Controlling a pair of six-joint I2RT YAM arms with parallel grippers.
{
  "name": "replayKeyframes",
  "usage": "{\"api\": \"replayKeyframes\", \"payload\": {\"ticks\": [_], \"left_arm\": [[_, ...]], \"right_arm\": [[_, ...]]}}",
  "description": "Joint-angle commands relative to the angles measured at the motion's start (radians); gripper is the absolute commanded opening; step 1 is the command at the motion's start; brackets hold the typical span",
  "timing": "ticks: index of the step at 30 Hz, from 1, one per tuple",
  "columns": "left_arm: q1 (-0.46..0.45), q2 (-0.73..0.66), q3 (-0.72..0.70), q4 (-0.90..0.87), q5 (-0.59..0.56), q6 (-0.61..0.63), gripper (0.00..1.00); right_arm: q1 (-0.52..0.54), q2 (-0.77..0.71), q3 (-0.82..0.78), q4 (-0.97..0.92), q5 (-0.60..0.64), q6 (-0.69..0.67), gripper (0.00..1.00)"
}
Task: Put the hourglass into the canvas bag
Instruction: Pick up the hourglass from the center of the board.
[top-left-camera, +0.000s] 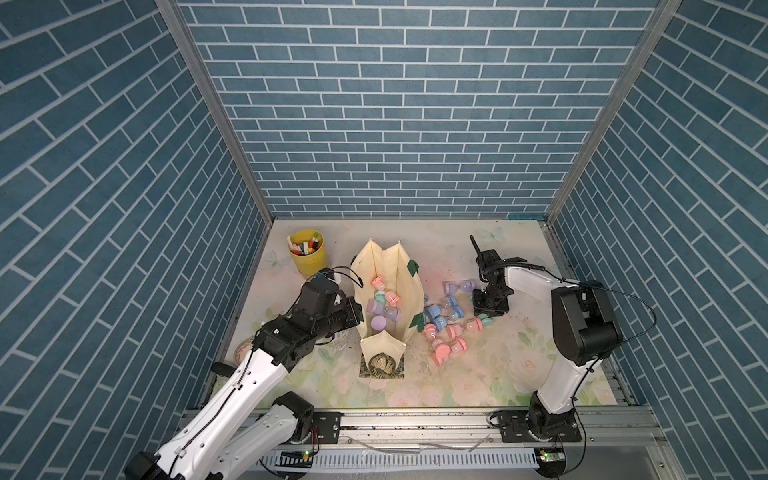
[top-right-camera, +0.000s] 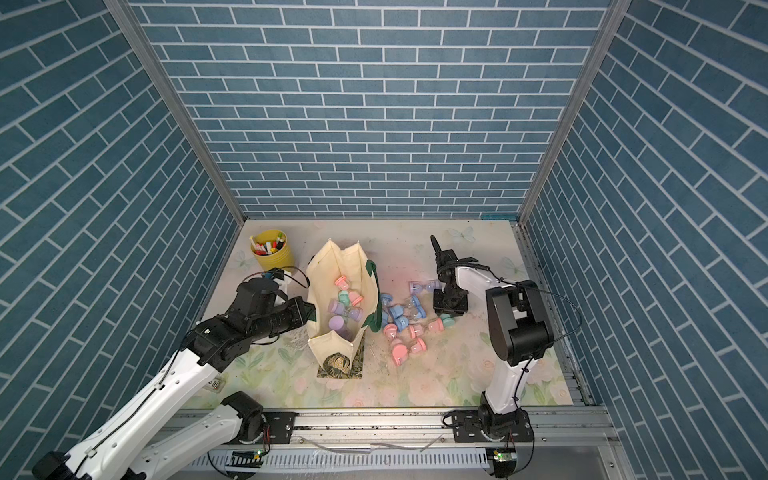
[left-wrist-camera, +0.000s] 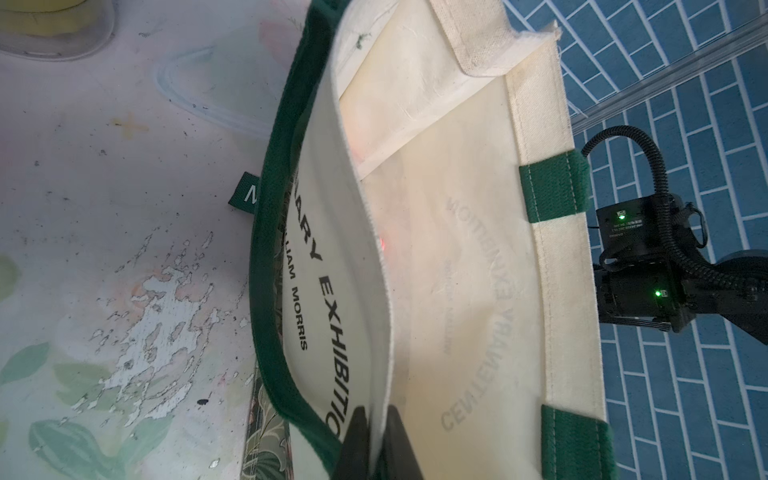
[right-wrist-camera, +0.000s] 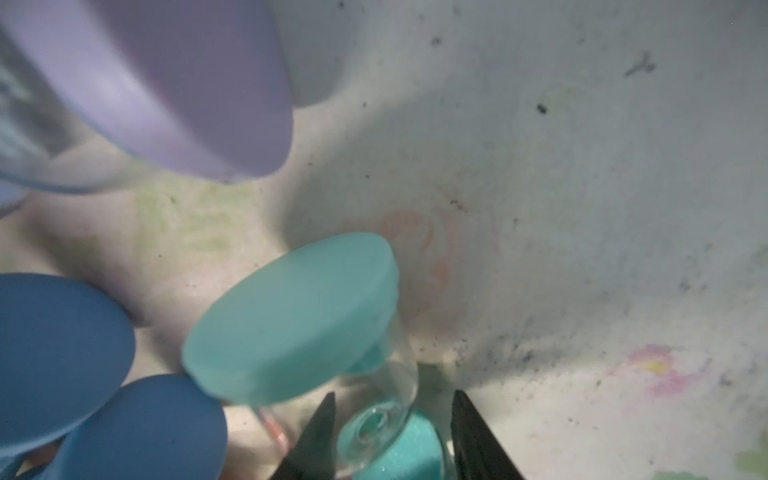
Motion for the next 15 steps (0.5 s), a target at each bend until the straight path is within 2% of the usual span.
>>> {"api": "replayKeyframes", "payload": {"ticks": [1,11,15], "left_arm": [[0.003,0.004,-0.021,-0.006,0.002,0.009,0.0],[0.003,0.0,-0.022,-0.006,0.002,0.01,0.0],[0.003,-0.002,-0.026,-0.007,0.002,0.009,0.0]], "right_arm": [[-0.002,0.026,-0.035,0.002,-0.004,0.031,0.42],[-0.001,0.038,-0.066,0.024,-0.003,0.055,0.47],[-0.001,0.031,-0.075,0.027,0.001,0.06,0.41]]}}
